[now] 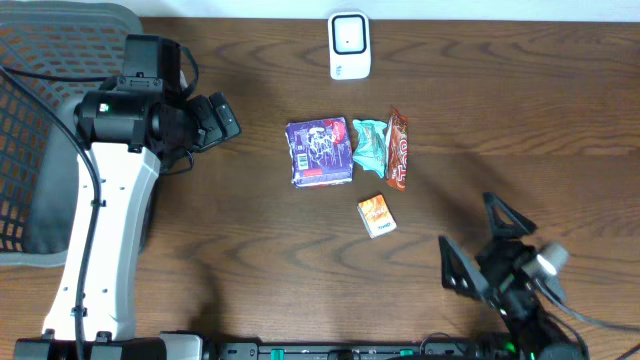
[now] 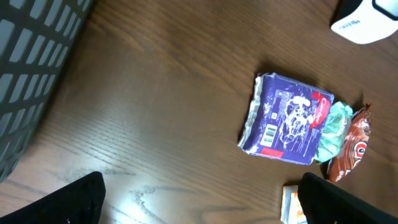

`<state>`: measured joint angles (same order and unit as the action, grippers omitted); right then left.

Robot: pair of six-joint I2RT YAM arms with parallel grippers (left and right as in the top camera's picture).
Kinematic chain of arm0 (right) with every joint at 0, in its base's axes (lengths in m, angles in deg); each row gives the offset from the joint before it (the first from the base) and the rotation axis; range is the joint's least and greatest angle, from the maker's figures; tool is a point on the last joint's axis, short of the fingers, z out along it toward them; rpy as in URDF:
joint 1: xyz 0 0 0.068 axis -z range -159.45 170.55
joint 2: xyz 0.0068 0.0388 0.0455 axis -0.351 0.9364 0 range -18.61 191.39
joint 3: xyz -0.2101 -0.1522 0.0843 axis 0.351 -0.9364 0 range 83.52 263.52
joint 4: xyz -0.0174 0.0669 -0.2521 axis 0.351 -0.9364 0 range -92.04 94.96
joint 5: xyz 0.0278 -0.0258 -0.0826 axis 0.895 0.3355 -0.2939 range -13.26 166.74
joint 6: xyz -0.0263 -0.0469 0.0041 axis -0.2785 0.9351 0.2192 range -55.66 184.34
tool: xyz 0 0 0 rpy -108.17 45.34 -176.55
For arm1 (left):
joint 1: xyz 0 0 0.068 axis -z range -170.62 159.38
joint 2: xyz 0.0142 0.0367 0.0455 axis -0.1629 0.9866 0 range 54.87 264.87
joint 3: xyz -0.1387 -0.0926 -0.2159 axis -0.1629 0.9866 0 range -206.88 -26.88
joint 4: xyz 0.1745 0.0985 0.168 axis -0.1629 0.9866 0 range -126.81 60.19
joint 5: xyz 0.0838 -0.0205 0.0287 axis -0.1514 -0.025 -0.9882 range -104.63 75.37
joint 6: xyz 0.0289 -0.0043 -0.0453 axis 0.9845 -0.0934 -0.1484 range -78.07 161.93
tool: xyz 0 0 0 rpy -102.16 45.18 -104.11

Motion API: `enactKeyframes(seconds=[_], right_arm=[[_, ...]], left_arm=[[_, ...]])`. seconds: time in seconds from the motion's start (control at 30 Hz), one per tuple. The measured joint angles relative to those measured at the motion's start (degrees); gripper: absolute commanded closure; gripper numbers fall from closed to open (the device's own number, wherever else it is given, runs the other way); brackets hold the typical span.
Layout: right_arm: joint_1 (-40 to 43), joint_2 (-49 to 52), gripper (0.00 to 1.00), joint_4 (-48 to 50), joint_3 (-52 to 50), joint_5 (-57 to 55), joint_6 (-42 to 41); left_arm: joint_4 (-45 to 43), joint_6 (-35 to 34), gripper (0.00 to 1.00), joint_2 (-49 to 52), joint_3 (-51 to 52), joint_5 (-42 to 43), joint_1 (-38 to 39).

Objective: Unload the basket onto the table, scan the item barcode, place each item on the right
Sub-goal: 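Move the right gripper toward the items near the scanner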

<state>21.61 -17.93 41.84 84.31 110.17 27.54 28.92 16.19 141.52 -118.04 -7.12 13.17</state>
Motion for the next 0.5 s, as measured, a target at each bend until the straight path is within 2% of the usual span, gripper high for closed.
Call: enactKeyframes(seconds=[0.07,0.17,0.33,0.5], right_arm=[[0.0,0.0,0.01,2.4,1.4,-0.8,-1.9],[0.0,1.0,0.01,-2.7,6.5,-2.1,-1.7],[0.0,10.2,0.01,-21.8,24.2,-1.2,6.4],[0.0,25.5,0.01,-45.0,43.6,1.8,16.8]], left_arm=[[0.0,0.0,0.01,0.0,0.0,0.0,0.0],[0.0,0.0,0.01,0.0,0.0,0.0,0.0],[0.1,0.0,0.01,0.0,0.0,0.0,0.0],[0.0,0.0,0.01,0.0,0.0,0.0,0.0]])
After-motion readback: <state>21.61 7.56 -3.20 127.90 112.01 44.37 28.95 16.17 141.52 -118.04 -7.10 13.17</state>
